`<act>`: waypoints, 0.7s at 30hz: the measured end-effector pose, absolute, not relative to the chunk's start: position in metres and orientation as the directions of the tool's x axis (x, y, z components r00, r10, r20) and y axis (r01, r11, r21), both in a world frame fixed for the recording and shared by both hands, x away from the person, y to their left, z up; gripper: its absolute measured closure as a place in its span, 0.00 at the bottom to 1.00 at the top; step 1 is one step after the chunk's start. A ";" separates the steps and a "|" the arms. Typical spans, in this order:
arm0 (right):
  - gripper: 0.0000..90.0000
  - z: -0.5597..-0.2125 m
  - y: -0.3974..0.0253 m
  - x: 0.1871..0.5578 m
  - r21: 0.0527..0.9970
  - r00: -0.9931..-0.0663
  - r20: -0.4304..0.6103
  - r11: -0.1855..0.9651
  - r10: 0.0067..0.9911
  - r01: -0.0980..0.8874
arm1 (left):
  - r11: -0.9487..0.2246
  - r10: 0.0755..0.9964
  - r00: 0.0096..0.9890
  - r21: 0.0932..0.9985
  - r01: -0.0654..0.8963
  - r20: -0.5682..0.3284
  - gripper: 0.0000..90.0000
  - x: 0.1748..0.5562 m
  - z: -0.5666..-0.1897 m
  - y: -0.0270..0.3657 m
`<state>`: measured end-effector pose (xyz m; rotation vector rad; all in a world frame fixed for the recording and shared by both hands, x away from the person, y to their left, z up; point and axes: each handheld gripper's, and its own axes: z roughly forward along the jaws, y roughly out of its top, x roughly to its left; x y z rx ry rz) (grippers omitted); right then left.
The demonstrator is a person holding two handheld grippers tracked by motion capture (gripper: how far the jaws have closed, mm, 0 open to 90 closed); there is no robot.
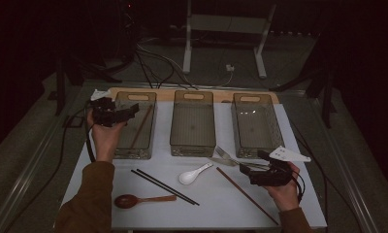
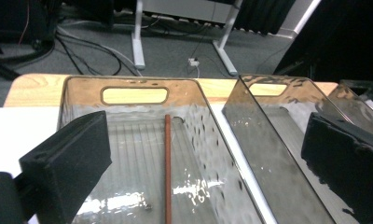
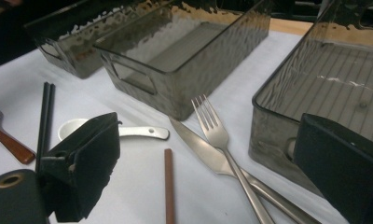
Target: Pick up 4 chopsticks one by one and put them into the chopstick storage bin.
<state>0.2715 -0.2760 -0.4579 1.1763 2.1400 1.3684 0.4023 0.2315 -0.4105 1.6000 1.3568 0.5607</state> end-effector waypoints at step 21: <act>0.08 -0.462 -0.280 0.275 0.819 -0.607 0.113 0.272 0.786 0.505 | -0.026 0.876 0.450 0.913 0.408 -0.176 0.01 0.337 -0.404 0.228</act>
